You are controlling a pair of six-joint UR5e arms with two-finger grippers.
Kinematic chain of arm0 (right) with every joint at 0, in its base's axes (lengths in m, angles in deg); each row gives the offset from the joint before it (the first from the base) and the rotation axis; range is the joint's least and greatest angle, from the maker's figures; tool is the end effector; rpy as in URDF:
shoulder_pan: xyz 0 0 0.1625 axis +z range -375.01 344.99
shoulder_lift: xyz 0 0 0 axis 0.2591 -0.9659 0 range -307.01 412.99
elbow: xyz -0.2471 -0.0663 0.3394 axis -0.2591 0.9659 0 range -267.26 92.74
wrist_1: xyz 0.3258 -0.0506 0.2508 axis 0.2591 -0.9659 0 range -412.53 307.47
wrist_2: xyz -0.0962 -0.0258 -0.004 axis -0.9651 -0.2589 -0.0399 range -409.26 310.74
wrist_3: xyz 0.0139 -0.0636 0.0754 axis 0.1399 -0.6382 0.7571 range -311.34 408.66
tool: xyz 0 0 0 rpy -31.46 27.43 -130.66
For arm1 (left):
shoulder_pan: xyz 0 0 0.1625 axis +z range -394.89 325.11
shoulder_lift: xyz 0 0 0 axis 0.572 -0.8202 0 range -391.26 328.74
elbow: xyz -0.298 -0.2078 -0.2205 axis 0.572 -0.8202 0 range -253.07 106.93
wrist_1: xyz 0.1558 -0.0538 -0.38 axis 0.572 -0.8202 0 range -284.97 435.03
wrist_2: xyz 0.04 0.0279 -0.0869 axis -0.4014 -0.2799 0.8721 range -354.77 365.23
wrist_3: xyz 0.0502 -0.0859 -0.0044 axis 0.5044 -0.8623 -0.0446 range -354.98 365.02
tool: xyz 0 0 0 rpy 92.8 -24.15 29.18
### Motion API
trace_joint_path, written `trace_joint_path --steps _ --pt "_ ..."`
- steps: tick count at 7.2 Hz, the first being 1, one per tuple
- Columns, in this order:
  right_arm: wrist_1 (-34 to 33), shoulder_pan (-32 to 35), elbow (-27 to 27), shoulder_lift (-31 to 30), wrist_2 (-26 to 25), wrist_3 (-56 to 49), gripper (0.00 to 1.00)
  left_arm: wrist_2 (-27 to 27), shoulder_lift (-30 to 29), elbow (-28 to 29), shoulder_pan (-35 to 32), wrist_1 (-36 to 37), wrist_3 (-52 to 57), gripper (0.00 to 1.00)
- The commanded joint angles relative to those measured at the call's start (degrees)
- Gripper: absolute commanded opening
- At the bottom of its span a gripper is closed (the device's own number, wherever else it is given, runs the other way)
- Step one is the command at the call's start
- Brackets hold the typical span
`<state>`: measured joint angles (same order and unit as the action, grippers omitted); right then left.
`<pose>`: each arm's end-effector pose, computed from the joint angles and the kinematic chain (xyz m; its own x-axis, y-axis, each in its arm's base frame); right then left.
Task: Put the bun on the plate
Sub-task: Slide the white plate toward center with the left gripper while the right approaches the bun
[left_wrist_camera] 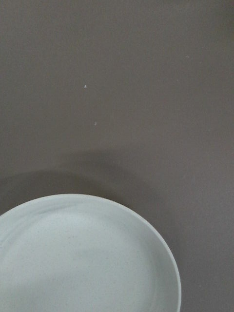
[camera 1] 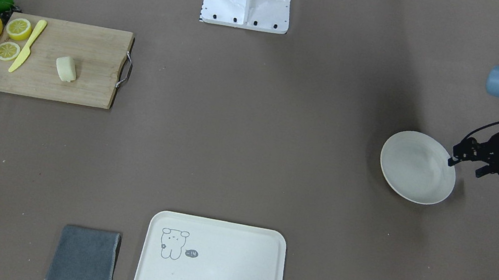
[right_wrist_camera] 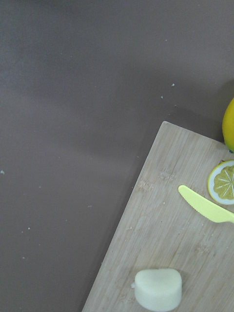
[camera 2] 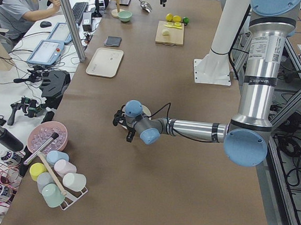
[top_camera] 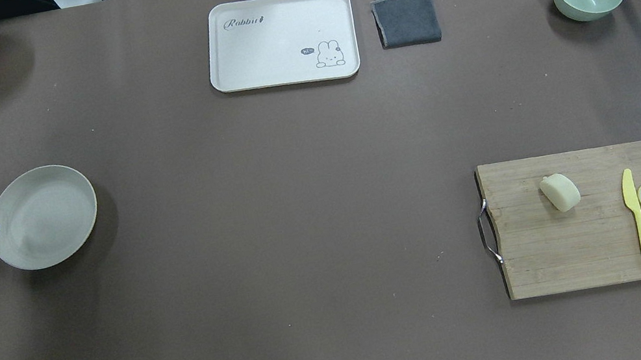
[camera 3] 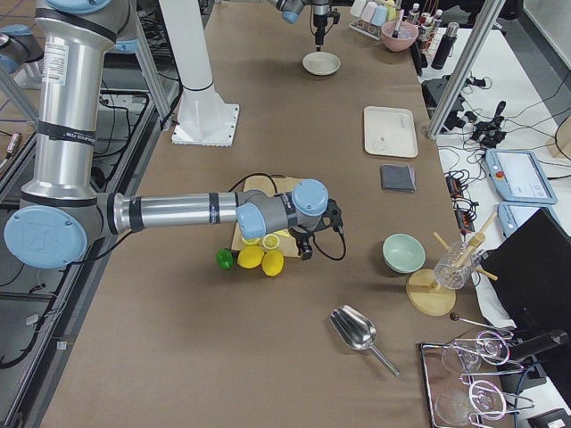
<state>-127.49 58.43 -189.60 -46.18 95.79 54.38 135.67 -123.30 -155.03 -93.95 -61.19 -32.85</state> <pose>-0.0748 -0.4331 0.5834 0.5007 -0.3161 0.8059 0.2218 0.9467 0.2335 0.2137 -0.4901 0.6217 0.5863 0.1905 -0.7874 -0.0414 0.9777 0.2057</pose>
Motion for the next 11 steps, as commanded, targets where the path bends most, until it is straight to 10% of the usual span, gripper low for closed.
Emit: trace_joint_path --steps 1,4,8,11 --pt "1.1 -1.2 0.1 0.0 -0.2 2.0 0.99 0.0 -0.4 0.6 1.3 -1.1 -1.7 0.43" --pt "1.1 -1.5 0.1 0.0 -0.6 2.1 0.99 0.5 -0.4 -0.7 1.4 -1.2 -1.9 0.0" --pt "6.5 -6.9 -2.9 0.5 -6.8 14.5 0.99 4.8 -3.7 -14.9 5.1 -0.5 -26.4 0.0" --pt "14.6 -21.9 -7.7 1.5 -15.6 37.1 0.99 -8.6 -16.4 -16.6 21.8 2.7 -43.0 0.0"
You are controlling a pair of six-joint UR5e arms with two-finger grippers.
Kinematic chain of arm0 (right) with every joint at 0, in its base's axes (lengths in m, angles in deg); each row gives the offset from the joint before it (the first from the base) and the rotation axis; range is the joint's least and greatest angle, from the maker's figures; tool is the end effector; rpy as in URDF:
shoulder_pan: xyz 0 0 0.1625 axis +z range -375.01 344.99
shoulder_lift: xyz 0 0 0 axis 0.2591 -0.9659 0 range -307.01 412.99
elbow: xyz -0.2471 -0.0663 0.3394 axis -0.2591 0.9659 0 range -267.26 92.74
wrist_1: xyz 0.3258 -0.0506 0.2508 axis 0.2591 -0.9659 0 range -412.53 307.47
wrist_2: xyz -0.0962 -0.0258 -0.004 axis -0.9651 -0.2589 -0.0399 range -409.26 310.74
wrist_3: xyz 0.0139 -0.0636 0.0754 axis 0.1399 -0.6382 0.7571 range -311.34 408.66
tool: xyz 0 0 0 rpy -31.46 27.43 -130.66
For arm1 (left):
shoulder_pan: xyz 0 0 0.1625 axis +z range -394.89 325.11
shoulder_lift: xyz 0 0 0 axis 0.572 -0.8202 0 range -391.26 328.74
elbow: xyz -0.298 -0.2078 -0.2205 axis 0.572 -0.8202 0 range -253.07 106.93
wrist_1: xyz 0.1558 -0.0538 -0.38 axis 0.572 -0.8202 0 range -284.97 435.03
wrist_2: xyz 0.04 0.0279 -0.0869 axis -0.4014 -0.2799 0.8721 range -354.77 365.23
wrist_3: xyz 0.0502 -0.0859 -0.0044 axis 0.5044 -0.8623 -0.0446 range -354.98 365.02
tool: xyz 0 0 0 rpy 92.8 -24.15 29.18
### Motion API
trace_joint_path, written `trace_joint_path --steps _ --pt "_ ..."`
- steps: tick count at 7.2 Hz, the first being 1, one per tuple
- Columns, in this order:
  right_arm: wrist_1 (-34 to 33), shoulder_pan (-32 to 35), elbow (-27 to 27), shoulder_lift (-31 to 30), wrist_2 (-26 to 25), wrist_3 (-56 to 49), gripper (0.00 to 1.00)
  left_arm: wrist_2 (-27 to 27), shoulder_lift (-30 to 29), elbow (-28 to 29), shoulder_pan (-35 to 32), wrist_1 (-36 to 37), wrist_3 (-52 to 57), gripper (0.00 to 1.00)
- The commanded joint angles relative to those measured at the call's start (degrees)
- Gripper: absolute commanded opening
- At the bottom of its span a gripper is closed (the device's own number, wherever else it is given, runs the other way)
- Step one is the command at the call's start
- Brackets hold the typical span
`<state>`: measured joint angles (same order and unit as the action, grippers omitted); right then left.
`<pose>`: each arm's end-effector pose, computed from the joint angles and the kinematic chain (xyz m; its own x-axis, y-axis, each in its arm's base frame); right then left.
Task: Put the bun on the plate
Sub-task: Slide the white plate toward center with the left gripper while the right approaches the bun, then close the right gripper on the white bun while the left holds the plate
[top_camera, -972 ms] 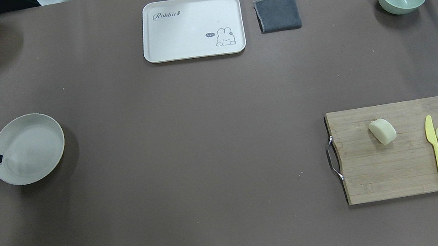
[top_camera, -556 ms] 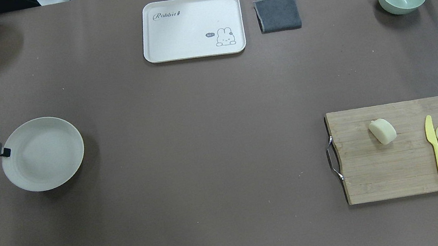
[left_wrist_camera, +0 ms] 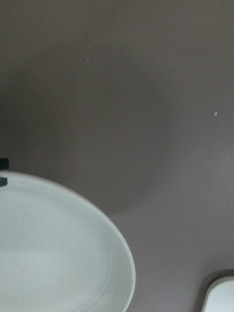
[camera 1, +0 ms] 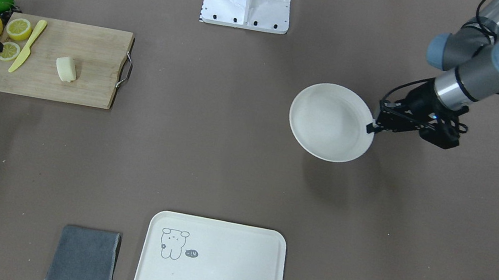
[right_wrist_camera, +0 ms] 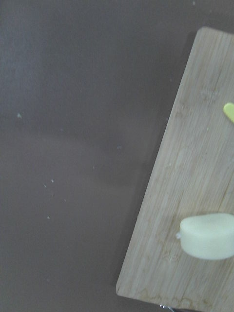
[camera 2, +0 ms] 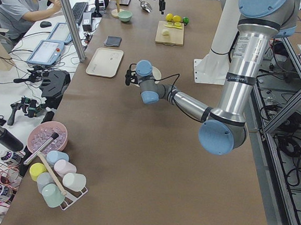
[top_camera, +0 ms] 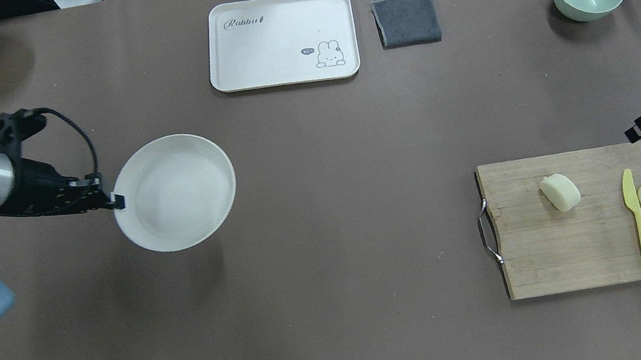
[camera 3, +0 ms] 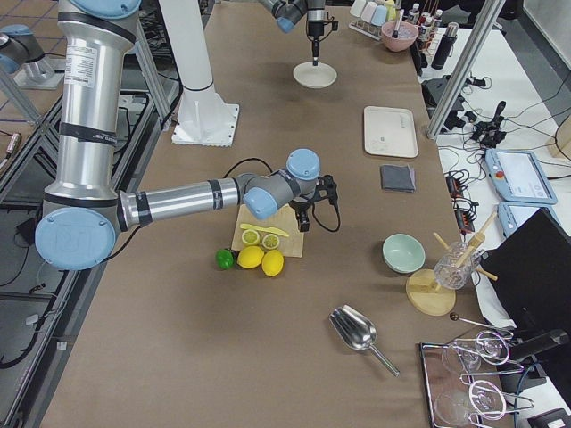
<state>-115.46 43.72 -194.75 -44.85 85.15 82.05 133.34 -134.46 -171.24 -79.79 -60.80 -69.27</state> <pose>-0.1798 -0.4187 0.5152 0.5574 -0.2312 0.7974 0.1307 0.9729 0.1907 0.3553 -0.4554 0.3718 0.3054 -0.0037 -0.9522 0.0724 0.9972 0.0194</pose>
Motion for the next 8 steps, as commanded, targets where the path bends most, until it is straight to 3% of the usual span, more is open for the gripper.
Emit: trace_joint_path --steps 1,2,3,5,8 --pt "2.5 -11.1 -3.1 0.6 -8.5 11.6 0.99 -11.9 -10.7 -0.2 11.2 8.3 -6.9 0.0" --pt "2.5 -13.8 -3.1 1.0 -10.7 12.1 0.98 -17.6 -13.5 0.4 15.9 11.3 -6.9 0.0" --pt "2.5 -16.1 -2.9 2.5 -12.0 14.9 0.98 -19.5 -14.0 1.4 17.1 11.4 -6.9 0.0" --pt "2.5 -18.9 -1.8 2.9 -16.5 15.3 0.94 -19.5 -15.4 4.4 17.2 11.3 -6.7 0.0" --pt "2.2 -21.2 -1.7 2.7 -18.5 14.9 0.89 -19.7 -16.7 6.0 18.1 11.1 -7.0 0.0"
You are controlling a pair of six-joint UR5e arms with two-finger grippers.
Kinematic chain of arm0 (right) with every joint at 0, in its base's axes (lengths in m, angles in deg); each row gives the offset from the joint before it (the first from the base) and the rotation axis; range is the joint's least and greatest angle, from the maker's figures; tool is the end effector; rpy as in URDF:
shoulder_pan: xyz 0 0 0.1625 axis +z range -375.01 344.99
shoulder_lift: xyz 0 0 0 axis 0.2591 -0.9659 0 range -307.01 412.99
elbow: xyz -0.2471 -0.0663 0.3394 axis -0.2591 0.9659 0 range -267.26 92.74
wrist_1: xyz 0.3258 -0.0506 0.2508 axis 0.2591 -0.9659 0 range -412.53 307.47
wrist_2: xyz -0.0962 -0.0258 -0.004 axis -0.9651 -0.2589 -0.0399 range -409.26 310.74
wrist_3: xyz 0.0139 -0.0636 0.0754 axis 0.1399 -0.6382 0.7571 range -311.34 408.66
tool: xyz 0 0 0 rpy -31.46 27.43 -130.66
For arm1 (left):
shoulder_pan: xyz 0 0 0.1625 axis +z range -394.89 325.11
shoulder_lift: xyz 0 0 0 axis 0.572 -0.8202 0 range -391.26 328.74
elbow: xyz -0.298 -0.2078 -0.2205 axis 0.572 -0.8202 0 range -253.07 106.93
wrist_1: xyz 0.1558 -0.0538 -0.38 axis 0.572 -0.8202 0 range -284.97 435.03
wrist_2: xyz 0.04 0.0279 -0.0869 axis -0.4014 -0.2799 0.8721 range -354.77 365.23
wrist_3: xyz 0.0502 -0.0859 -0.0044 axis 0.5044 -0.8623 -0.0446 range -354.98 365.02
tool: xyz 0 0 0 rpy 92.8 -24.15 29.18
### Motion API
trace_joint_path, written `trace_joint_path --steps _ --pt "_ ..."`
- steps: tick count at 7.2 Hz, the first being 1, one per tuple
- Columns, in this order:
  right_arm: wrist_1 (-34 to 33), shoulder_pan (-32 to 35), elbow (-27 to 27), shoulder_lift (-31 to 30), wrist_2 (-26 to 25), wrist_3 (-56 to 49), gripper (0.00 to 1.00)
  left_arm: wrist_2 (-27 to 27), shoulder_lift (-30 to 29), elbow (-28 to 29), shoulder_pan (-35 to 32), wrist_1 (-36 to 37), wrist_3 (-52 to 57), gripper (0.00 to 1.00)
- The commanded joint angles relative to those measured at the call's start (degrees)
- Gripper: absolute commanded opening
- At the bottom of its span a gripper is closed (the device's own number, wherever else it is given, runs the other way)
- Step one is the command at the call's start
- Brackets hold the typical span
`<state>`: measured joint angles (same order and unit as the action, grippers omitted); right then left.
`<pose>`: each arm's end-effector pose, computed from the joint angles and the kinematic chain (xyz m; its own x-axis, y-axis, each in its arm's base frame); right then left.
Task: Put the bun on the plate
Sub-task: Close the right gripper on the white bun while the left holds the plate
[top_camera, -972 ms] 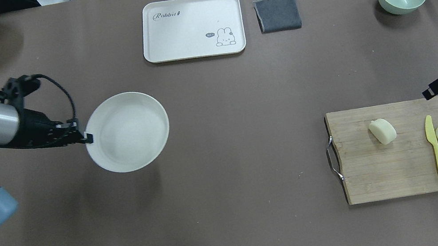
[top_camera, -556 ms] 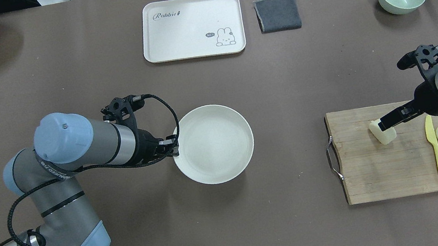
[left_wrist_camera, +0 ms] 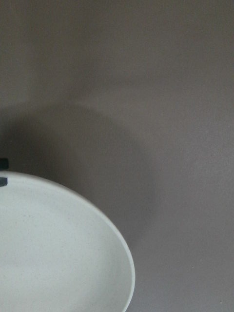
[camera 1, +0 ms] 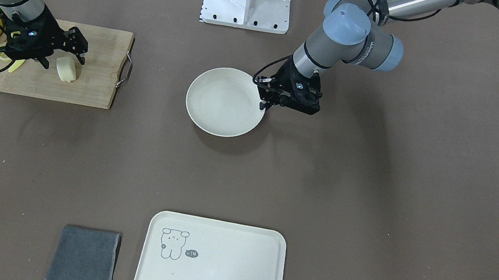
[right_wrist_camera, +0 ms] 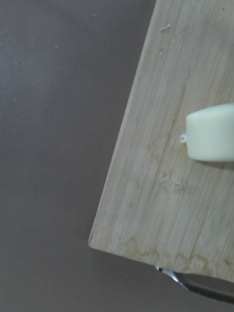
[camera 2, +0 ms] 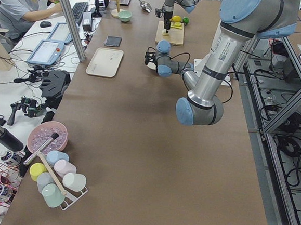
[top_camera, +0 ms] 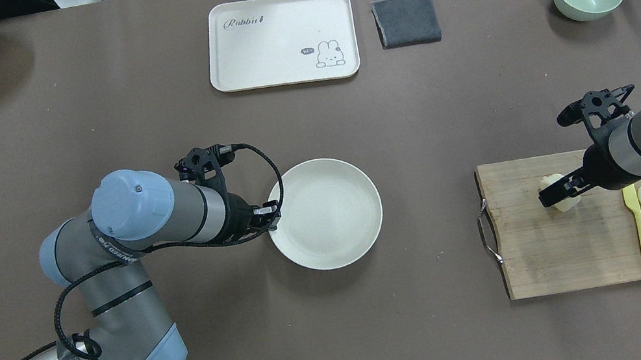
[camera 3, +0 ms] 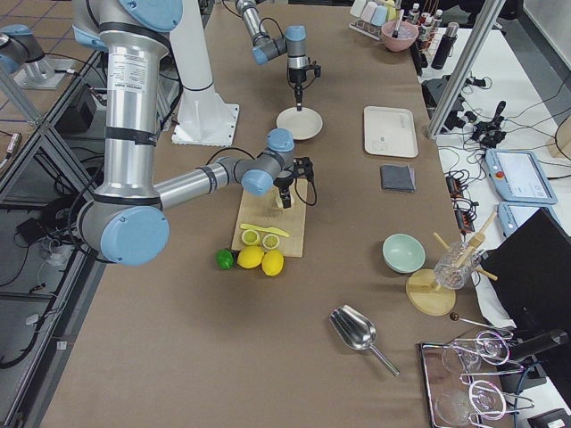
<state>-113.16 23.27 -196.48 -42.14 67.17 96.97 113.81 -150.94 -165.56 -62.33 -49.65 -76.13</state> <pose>-0.3186 -0.3649 0.4865 0.6345 -0.2579 0.7286 0.1440 0.9656 0.2163 0.5464 -0.3981 0.2684 0.3719 -0.0288 -0.9278 0.1210 0.9925 0.0177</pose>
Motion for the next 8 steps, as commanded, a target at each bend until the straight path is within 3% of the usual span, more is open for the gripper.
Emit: trace_joint_path --steps 1,3,5,6,7,8 --pt "-0.1 -1.0 0.1 -0.1 -0.8 -0.1 0.85 -2.6 -0.1 0.4 1.9 0.0 -0.1 0.0" --pt "-0.2 -1.1 0.1 -0.3 -1.0 -0.1 0.79 -2.8 0.2 0.2 2.2 0.0 0.0 0.0" --pt "-0.2 -1.7 0.5 -0.2 -2.3 -0.1 0.64 -2.9 0.4 -0.1 2.2 0.0 0.0 0.0" --pt "-0.2 -1.6 0.3 -0.1 -2.3 -0.1 0.52 -3.0 0.4 -0.1 2.1 0.0 -0.1 0.58" --pt "-0.2 -1.6 0.2 -0.1 -2.3 -0.1 0.37 -4.1 0.5 -0.4 2.1 0.0 -0.1 0.89" --pt "-0.2 -1.5 0.3 -0.1 -2.3 -0.1 0.29 -5.0 0.5 -0.7 2.1 0.0 -0.1 0.97"
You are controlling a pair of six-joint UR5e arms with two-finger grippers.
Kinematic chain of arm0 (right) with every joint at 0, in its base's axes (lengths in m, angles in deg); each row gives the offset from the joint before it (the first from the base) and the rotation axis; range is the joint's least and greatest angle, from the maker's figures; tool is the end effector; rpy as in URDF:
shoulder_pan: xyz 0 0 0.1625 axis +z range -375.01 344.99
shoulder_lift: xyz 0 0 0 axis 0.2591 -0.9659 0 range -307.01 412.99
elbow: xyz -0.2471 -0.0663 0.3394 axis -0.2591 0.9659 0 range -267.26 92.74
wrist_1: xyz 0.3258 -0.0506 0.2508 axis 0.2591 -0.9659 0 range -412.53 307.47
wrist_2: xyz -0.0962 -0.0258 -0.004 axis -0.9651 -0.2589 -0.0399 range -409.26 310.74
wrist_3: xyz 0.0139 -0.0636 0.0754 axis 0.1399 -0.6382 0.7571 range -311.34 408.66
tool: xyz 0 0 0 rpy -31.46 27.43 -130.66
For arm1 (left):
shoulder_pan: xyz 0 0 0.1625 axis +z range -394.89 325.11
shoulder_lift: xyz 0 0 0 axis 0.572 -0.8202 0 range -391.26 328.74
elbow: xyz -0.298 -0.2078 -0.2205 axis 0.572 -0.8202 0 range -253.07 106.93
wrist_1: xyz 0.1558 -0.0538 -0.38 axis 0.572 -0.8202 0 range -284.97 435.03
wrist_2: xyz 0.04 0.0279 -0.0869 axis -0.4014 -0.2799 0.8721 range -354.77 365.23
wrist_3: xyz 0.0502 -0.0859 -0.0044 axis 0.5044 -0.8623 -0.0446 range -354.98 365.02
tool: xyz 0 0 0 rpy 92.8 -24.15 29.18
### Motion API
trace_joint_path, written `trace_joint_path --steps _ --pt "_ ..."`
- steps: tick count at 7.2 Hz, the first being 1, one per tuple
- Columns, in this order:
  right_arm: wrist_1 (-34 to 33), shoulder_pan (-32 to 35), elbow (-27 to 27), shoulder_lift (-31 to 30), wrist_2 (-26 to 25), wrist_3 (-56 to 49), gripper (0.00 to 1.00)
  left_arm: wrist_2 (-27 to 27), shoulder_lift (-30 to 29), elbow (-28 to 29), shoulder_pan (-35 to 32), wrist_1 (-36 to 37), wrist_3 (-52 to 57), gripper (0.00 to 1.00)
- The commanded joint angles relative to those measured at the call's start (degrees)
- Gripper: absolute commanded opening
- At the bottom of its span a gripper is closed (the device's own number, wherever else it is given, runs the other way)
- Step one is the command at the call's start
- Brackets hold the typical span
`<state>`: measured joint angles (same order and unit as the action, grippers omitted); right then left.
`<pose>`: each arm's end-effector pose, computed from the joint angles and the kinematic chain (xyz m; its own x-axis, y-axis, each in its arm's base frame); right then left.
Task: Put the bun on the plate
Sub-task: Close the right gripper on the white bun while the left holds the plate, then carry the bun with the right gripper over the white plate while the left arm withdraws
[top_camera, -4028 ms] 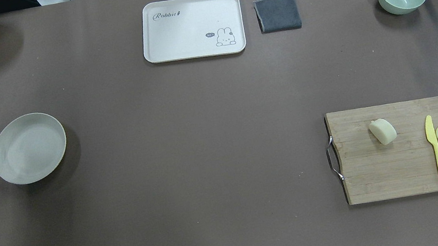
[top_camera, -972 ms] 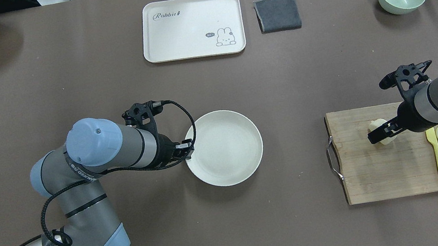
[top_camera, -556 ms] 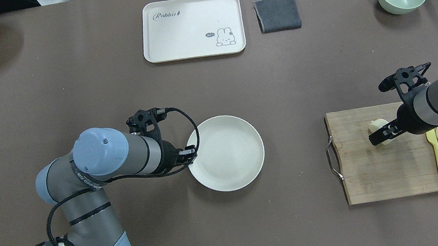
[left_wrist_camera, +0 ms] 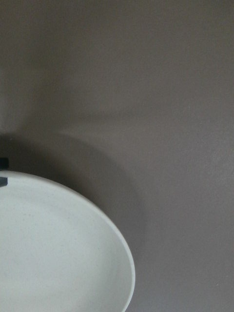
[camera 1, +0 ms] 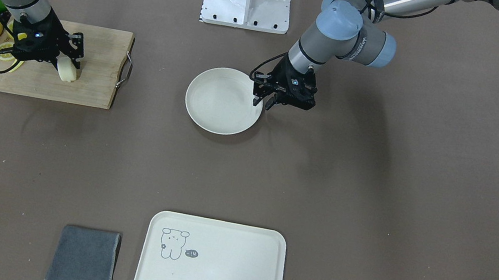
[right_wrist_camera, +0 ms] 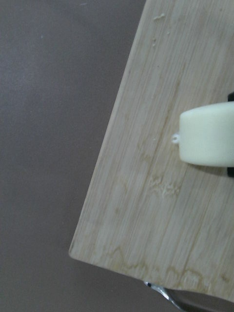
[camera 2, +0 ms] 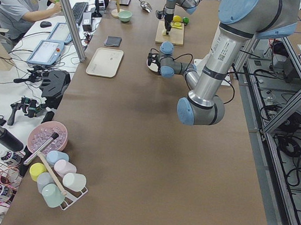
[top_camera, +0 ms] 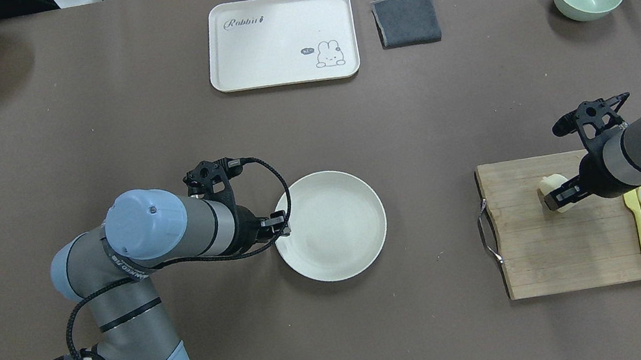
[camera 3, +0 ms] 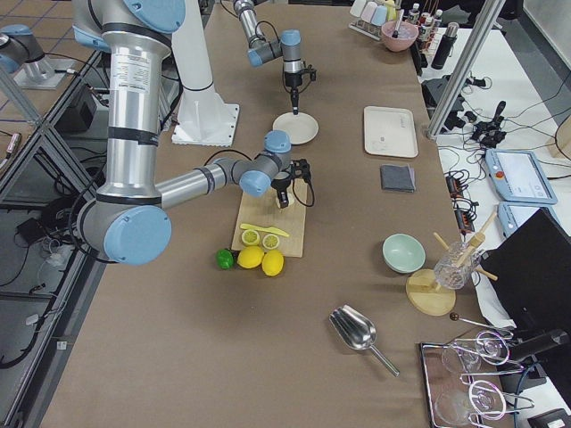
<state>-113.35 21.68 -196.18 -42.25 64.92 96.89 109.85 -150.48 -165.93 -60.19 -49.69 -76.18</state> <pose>-0.3273 -0.3593 0.4917 0.6526 -0.2715 0.7074 0.1515 0.9615 0.2293 0.5574 -0.3830 0.2715 0.3831 -0.0174 -0.9236 0.1469 0.9882 0.0423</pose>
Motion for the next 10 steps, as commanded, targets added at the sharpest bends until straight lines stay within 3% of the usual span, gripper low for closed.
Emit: trace_joint_path --steps 1,3,5,7,9,10 --pt "0.0 0.9 -0.3 0.2 0.0 -0.1 0.27 -1.1 0.0 -1.1 -0.2 0.0 0.0 0.97" --pt "-0.5 1.9 -1.4 3.7 0.7 0.5 0.28 -0.6 2.7 -5.9 -1.3 0.3 0.2 0.97" --pt "-13.5 0.8 -1.7 17.3 -0.2 5.6 0.33 2.3 10.7 -10.7 -6.2 0.2 2.8 0.97" --pt "-22.0 -6.2 -1.4 28.2 -5.7 13.3 0.34 9.6 20.9 -15.4 -14.0 -0.1 13.1 0.97" --pt "-25.6 -12.5 4.2 38.2 -10.5 19.9 0.34 15.8 28.9 -15.1 -23.3 -2.4 27.3 0.97" --pt "-25.4 -14.0 8.8 41.7 -12.6 20.7 0.35 20.3 29.7 -14.8 -27.3 -2.4 29.2 0.97"
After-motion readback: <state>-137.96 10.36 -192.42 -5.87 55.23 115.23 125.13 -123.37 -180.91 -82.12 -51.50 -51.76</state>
